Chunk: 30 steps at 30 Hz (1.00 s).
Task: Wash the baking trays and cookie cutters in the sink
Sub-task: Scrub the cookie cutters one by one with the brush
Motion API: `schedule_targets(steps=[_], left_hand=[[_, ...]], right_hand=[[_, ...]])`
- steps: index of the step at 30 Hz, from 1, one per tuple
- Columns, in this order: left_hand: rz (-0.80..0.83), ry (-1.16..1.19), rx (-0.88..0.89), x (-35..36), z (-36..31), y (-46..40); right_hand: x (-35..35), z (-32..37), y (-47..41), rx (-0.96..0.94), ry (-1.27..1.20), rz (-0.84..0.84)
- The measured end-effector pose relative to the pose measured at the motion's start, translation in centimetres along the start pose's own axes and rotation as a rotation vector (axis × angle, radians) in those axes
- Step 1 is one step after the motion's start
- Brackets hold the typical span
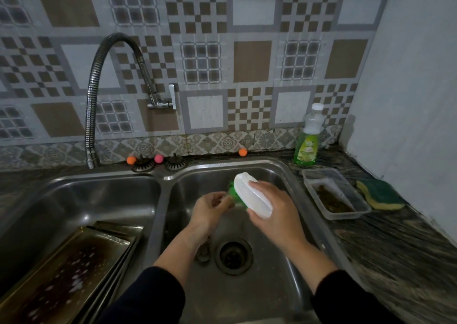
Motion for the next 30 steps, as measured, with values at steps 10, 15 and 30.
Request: schedule_targets(steps=[10,15,30], left_hand=[[-0.092,-0.141,0.055,-0.6,-0.6,0.2],[-0.160,-0.178,0.098,-1.9,0.1,0.0],[-0.210,-0.435,0.329,-4.1,-2.8,1.2]], right_hand=[[0.5,-1.8,-0.7,0.142,-0.065,-0.046],[-1.1,-3.5,-2.3,0.326,-0.110,-0.123],[1.5,0.8,-1.7,0.156,0.050,0.115]])
Point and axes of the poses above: each hand's wrist, its own y-axis away from the middle knuckle, its own x-axis out of the palm, z = x × y, the point moved 10 cm from there along -y, towards the middle knuckle, and after that the axes turned 2 degrees about -z, right-handed, at the moved point
